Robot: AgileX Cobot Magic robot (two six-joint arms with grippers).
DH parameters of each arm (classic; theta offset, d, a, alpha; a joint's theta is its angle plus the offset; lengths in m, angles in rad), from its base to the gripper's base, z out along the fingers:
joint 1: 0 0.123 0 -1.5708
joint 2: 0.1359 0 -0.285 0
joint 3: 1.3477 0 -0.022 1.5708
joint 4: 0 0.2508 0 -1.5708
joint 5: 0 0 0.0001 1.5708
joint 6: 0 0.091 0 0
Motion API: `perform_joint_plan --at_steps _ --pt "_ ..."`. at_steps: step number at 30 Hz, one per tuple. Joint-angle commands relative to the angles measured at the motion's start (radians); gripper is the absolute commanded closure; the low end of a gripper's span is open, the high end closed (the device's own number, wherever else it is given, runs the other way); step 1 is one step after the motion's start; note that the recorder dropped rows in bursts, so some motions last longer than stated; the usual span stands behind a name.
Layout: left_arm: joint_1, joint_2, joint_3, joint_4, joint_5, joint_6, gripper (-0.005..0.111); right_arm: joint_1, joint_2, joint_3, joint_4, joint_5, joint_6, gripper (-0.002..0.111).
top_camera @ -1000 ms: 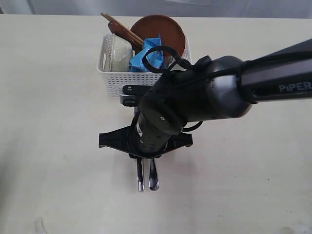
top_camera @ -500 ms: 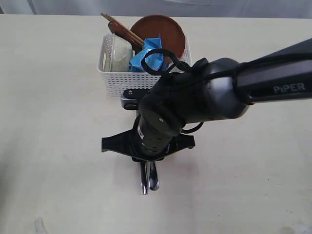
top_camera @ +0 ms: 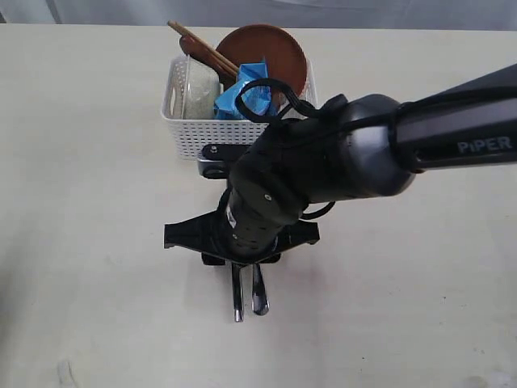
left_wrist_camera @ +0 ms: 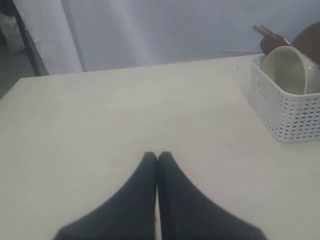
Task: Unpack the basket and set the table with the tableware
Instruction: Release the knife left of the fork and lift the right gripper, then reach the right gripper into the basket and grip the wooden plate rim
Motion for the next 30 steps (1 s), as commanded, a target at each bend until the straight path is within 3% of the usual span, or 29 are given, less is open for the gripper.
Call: perform_joint_plan --at_steps 1,5,9,14,21,26,30 --pt "0.002 -0.003 0.002 0.005 -0.007 0.000 0.107 -0.006 -0.063 -0.004 -0.015 -0.039 -0.037 0.064" --pt "0.002 -0.003 0.002 0.005 -0.007 0.000 0.107 -0.006 -0.111 -0.069 -0.050 0.007 -0.082 0.064" --pt "0.002 -0.003 0.002 0.005 -0.007 0.000 0.107 -0.023 -0.121 -0.224 -0.159 0.206 -0.090 0.064" --pt "0.002 -0.003 0.002 0.005 -0.007 0.000 0.107 -0.137 -0.107 -0.402 -0.173 0.388 -0.121 0.064" --pt "0.002 -0.003 0.002 0.005 -0.007 0.000 0.107 -0.281 -0.106 -0.489 -0.034 0.349 -0.261 0.064" --pt "0.002 -0.003 0.002 0.005 -0.007 0.000 0.107 -0.346 -0.093 -0.563 -0.026 0.314 -0.365 0.049" --pt "0.002 -0.003 0.002 0.005 -0.007 0.000 0.107 -0.430 -0.026 -0.676 -0.017 0.351 -0.473 0.048"
